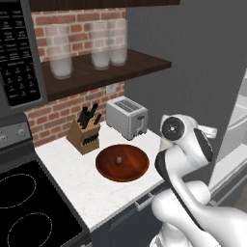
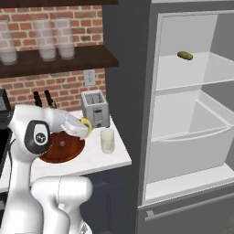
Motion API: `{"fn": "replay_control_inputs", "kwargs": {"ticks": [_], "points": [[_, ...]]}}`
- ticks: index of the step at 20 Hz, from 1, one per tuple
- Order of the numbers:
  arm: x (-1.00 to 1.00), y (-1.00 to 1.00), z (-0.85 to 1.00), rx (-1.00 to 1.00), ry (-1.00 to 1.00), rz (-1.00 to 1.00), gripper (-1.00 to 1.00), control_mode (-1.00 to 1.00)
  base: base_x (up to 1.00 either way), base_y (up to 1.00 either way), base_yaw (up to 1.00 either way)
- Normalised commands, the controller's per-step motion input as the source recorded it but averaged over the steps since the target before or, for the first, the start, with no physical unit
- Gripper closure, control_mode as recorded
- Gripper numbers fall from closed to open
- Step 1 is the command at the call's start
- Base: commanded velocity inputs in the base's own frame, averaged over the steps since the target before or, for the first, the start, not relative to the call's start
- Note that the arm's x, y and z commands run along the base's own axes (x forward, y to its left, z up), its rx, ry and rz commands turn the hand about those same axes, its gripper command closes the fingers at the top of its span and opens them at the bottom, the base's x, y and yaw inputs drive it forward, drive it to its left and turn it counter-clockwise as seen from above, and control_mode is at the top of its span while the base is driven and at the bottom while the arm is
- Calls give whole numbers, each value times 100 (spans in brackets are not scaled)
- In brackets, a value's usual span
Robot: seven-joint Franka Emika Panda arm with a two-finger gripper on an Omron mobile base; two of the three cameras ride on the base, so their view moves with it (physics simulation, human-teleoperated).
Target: Grab a lemon wedge from the fridge and one ice cube from the ice bowl, and put them in the glass of lemonade.
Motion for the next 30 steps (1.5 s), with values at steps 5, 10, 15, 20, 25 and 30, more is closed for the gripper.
{"fn": "replay_control_inputs", "kwargs": {"ticks": [5,10,15,20,25,30], "points": [[42,0,-22,2,0,0,100,-100,0,0,0],[41,0,-2,3,0,-2,100,-100,0,0,0],[43,0,-3,2,0,-2,100,-100,0,0,0],[36,0,-12,0,0,-2,100,-100,0,0,0],[23,-6,-14,0,0,-1,100,-100,0,0,0],[12,-9,-11,0,0,0,100,-100,0,0,0]]}}
